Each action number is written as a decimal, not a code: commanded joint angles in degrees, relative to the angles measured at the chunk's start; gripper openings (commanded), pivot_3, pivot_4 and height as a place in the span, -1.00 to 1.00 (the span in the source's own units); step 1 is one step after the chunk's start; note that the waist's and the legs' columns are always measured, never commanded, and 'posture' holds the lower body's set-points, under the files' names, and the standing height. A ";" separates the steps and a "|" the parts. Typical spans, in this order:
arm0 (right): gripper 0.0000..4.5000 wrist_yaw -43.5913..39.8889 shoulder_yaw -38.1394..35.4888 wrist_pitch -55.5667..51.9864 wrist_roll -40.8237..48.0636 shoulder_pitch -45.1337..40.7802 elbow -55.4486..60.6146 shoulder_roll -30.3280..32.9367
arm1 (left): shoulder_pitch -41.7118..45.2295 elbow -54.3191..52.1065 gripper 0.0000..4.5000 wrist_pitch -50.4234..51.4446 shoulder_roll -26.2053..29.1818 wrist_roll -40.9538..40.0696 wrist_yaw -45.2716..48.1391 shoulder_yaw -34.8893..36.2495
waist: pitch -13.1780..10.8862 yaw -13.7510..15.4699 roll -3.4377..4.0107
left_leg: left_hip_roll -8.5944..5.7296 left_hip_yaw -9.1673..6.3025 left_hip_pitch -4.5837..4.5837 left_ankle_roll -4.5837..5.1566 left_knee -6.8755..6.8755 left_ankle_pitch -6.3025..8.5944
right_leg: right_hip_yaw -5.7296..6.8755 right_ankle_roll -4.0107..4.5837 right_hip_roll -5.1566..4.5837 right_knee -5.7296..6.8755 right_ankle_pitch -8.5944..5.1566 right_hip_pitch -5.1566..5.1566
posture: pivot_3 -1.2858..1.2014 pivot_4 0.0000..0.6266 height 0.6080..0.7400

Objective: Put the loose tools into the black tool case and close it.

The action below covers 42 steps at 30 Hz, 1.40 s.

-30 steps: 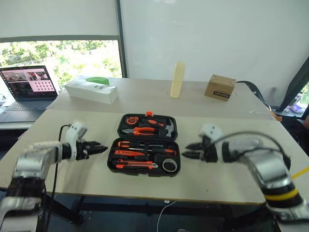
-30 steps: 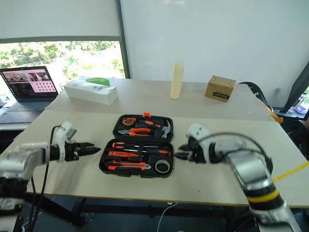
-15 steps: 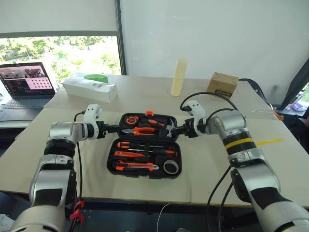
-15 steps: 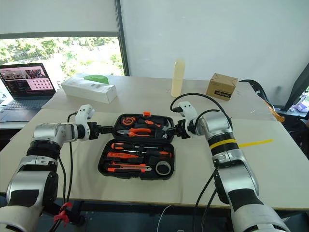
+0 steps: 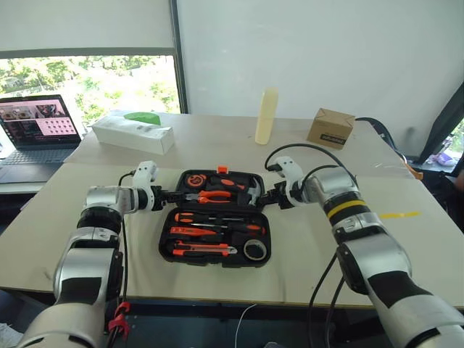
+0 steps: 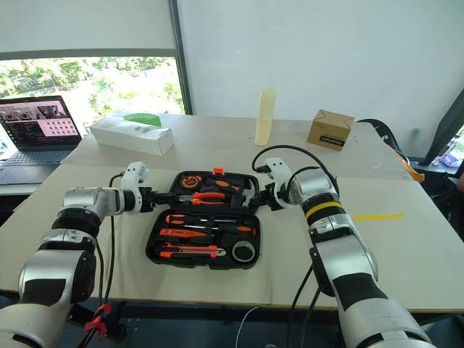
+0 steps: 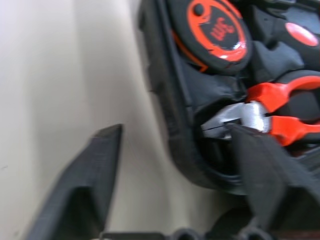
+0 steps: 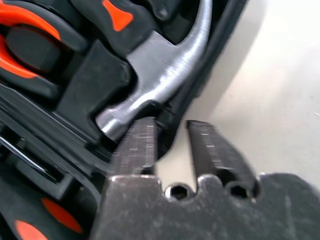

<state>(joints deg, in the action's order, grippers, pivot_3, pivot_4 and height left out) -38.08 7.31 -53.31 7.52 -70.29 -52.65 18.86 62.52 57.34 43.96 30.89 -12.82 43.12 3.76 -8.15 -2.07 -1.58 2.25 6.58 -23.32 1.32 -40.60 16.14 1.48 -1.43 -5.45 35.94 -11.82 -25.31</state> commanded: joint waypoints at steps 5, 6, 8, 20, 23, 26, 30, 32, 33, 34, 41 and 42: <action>-1.00 -1.49 -2.43 1.77 0.35 0.53 0.71 0.60 | 2.16 2.73 -0.98 0.46 0.58 -0.07 -0.57 2.33 | 0.01 -0.09 0.01 | -0.01 -0.03 0.04 0.00 0.00 0.00 | 0.00 0.00 -0.01 0.02 0.00 0.03 | 0.03 -0.52 1.00; -1.00 -2.45 -3.28 3.74 1.19 1.63 3.07 0.74 | 1.82 1.99 -0.98 0.17 0.63 -0.93 0.21 3.26 | 0.01 -0.09 0.01 | -0.02 -0.03 0.06 0.00 0.00 0.00 | -0.01 0.00 -0.03 0.05 0.00 0.03 | 0.03 -0.52 1.00; -1.00 -3.93 -4.28 9.39 2.11 5.18 9.83 1.45 | 0.37 -0.98 -0.98 -0.90 0.95 -3.16 2.85 5.36 | 0.01 -0.15 0.01 | 0.00 -0.07 0.02 0.00 -0.04 0.00 | 0.03 0.00 -0.02 0.05 0.00 0.04 | 0.03 -0.52 1.00; -1.00 -7.08 0.76 63.80 -9.70 37.65 44.81 13.92 | -29.57 -33.98 -0.98 -43.52 1.89 -1.69 12.97 7.53 | -0.01 -0.13 0.02 | -0.16 0.02 -0.62 -0.03 0.01 -0.01 | -0.05 -0.03 -0.20 0.16 0.01 -0.84 | 0.03 -0.52 1.00; -1.00 -2.77 0.83 73.61 -13.97 42.29 43.64 16.12 | -34.92 -36.22 -0.98 -57.26 1.38 0.25 11.86 7.95 | -0.01 0.10 0.02 | -0.16 0.07 -0.59 -0.02 0.00 0.00 | -0.04 -0.03 -0.22 0.08 0.01 -0.78 | 0.03 -0.52 1.00; -1.00 1.99 0.38 82.17 -18.48 45.25 42.00 17.69 | -39.87 -36.49 -0.98 -69.05 3.20 4.05 12.57 6.04 | -0.02 0.18 0.00 | -0.12 0.20 -0.49 0.03 -0.15 -0.06 | -0.14 -0.03 -0.21 0.02 0.01 -0.73 | 0.03 -0.52 1.00; -1.00 7.96 0.44 91.20 -25.50 48.52 38.75 20.98 | -45.77 -35.79 -0.98 -80.27 6.31 6.44 15.05 3.67 | -0.02 0.45 0.01 | -0.12 0.29 -0.09 0.14 -0.13 -0.02 | -0.32 -0.02 -0.22 0.04 0.02 -0.47 | 0.03 -0.52 1.00; -1.00 10.46 -0.19 93.46 -26.70 49.55 36.89 21.88 | -47.74 -34.82 -0.98 -83.25 7.70 6.46 15.96 2.63 | -0.02 0.65 0.01 | -0.08 0.33 0.43 0.31 -0.05 0.09 | -0.40 -0.02 -0.22 -0.04 0.01 0.04 | 0.03 -0.52 1.00; -0.83 10.72 -0.22 94.20 -26.54 49.98 36.11 22.35 | -48.78 -34.63 -1.00 -83.54 8.33 5.45 17.30 2.07 | -0.02 0.72 0.01 | -0.03 0.36 0.62 0.57 -0.05 0.24 | -0.39 -0.02 -0.21 -0.08 0.00 0.24 | 0.03 -0.52 1.00; -0.65 10.16 -0.04 95.02 -25.67 50.32 35.54 22.78 | -49.29 -33.91 -0.83 -85.41 8.97 5.46 17.52 1.77 | -0.02 0.78 0.01 | 0.00 0.34 0.71 0.71 -0.05 0.33 | -0.45 -0.03 -0.22 -0.09 0.00 0.30 | 0.03 -0.52 1.00; 0.37 7.74 -0.23 97.12 -21.70 52.90 36.79 25.52 | -48.54 -30.47 0.25 -81.31 11.53 1.82 18.39 2.39 | -0.03 1.03 0.00 | 0.15 0.37 0.99 0.82 -0.06 0.39 | -0.65 -0.03 -0.09 -0.02 0.00 0.43 | 0.03 -0.52 1.00; 0.52 7.47 -0.83 97.12 -20.59 53.54 37.08 25.94 | -48.28 -30.26 0.41 -79.51 11.90 1.16 19.00 2.51 | -0.03 1.05 0.00 | 0.19 0.36 1.00 0.81 -0.06 0.39 | -0.65 -0.03 -0.07 -0.01 0.00 0.43 | 0.03 -0.52 1.00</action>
<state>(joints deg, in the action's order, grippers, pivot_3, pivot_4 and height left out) -30.05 8.61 43.18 -16.27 -17.19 -17.27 43.39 13.13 27.24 -37.81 41.47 -9.36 61.51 5.32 -8.18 -1.02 -1.58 2.48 6.94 -22.32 2.13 -40.67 16.52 0.83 -1.45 -5.49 35.93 -11.81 -24.87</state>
